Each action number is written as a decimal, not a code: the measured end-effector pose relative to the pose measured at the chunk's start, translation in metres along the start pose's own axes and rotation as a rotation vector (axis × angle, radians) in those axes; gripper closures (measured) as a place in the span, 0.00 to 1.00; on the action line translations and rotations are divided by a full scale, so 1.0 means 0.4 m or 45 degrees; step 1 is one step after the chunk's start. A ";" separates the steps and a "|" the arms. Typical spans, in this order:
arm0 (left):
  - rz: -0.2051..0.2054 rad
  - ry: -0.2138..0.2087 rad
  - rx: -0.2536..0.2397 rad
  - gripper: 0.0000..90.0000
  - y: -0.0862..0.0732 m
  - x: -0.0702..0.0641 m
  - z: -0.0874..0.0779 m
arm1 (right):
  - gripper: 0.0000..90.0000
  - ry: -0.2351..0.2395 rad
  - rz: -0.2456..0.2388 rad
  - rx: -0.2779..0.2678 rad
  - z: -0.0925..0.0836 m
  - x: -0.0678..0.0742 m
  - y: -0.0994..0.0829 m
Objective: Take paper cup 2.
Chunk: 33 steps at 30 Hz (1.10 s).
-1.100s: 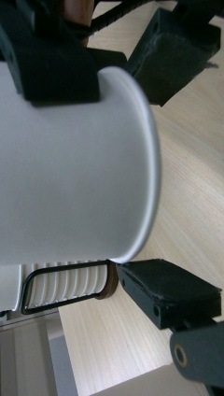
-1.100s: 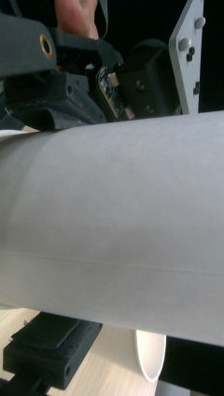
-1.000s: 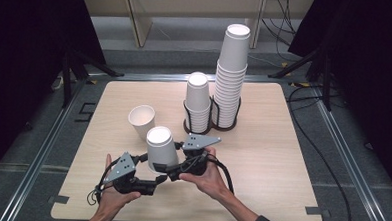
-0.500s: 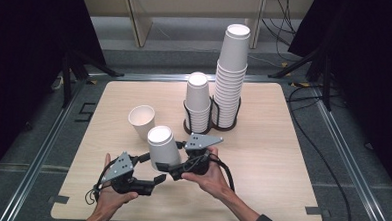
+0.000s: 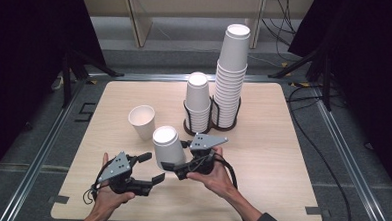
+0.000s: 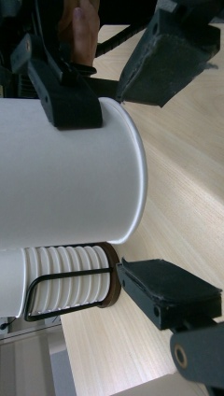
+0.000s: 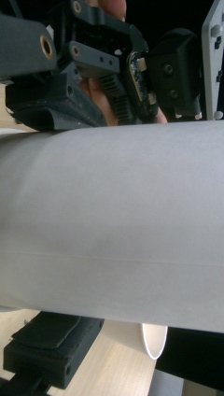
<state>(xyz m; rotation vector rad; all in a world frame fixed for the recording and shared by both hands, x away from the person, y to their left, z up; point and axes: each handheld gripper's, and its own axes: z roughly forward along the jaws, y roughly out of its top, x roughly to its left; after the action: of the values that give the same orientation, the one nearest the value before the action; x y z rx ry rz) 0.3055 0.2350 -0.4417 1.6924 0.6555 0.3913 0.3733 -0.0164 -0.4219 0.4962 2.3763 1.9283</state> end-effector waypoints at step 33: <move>0.002 0.012 -0.005 0.01 0.003 -0.011 0.024 | 0.18 0.037 -0.019 -0.085 0.056 0.039 -0.005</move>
<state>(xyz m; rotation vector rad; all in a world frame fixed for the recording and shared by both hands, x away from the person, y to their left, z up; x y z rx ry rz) 0.3077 0.2248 -0.4422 1.6884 0.6601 0.4015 0.3633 0.0087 -0.4263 0.4480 2.3170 2.0146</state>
